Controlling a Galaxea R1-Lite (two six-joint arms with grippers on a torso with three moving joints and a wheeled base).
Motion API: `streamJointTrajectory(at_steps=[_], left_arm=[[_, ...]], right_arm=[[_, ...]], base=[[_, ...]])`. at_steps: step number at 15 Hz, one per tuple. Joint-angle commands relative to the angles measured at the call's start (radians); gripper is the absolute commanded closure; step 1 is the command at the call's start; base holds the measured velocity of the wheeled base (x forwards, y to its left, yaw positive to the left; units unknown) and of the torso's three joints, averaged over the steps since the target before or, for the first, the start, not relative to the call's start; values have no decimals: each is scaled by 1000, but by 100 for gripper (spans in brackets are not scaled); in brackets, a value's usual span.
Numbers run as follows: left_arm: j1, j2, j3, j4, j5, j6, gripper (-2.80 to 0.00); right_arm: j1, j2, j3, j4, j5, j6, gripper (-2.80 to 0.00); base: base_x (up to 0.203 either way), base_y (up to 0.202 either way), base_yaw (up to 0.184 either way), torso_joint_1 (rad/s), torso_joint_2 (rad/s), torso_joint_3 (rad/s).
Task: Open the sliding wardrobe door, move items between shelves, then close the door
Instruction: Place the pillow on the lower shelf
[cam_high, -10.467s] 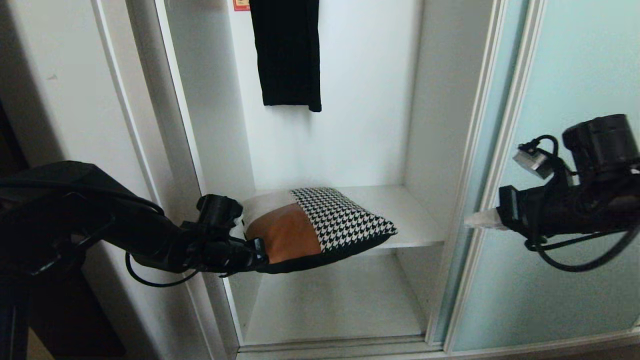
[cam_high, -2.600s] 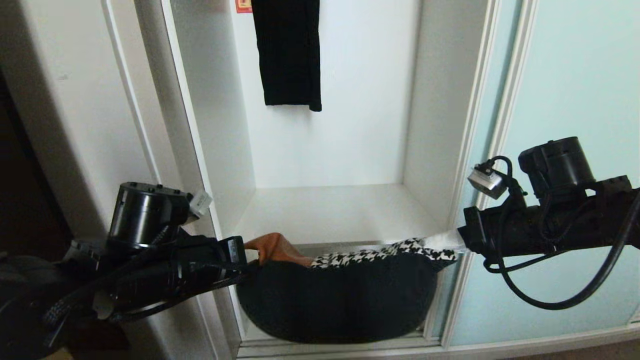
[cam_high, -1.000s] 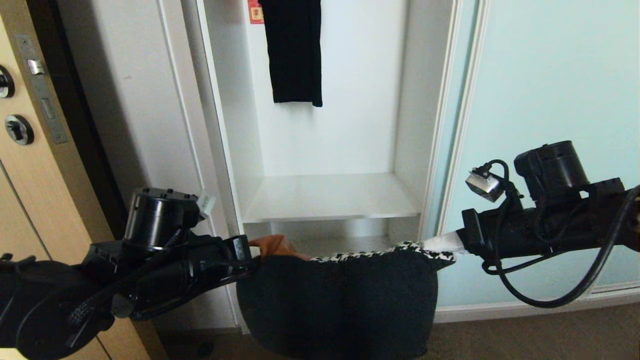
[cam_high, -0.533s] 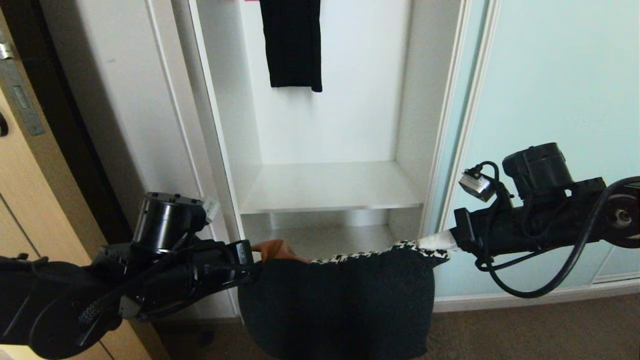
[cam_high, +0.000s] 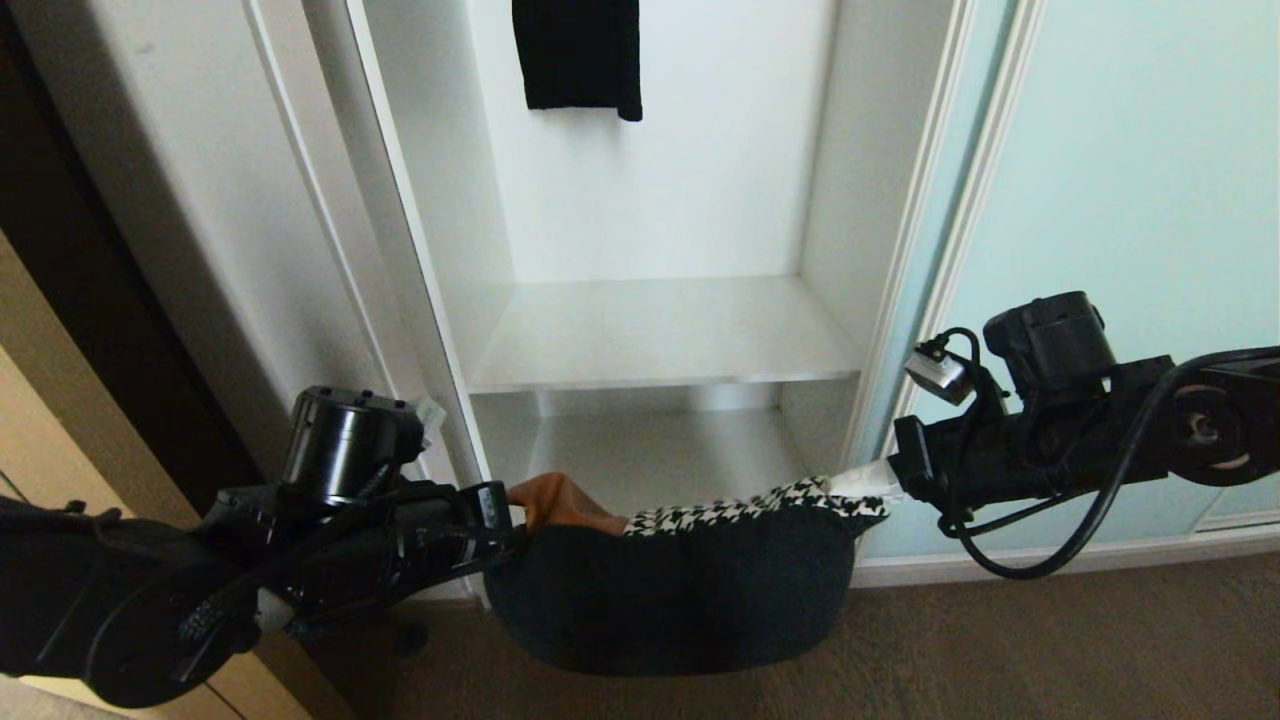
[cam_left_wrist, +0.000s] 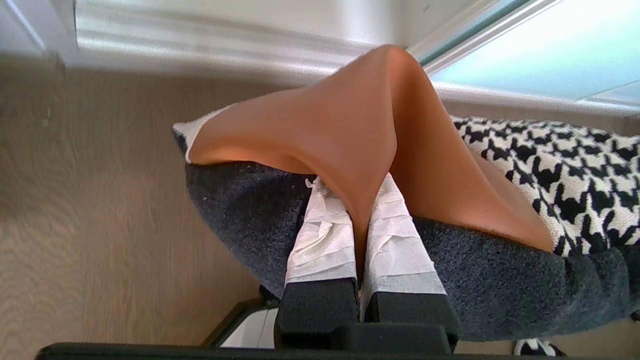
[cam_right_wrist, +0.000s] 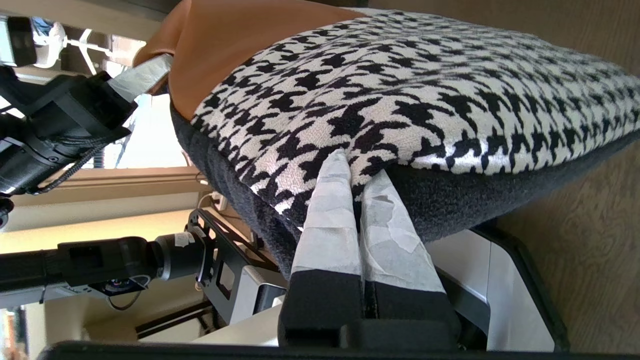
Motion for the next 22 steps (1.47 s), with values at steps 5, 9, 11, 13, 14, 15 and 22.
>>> streamJointTrajectory(at_steps=[5,9,11,13,14,15,22], left_arm=[[0,25,-5,-3,-1,-3,0],[0,35,-5,0,-4,-3,0],[0,36,-7,2,-4,-3,0],[0,31,-12,4,-2,-3,0],[0,37,-15,6,-3,-2,0],[0,39,-15,8,-2,-2,0],[0,37,-19,8,-2,1,0]], right_arm=[[1,22,-18,2,3,5,0],[1,22,-15,2,3,5,0],[1,16,-12,2,3,5,0],[1,15,-16,2,3,5,0],[1,15,-18,2,3,5,0],[1,13,-18,2,3,5,0],[1,18,-19,2,4,5,0]], base=[[0,0,0,3,4,-195],[0,0,0,0,2,-198],[0,0,0,1,1,-204],[0,0,0,5,2,-196],[0,0,0,7,4,-198],[0,0,0,9,1,-198],[0,0,0,2,3,-199]])
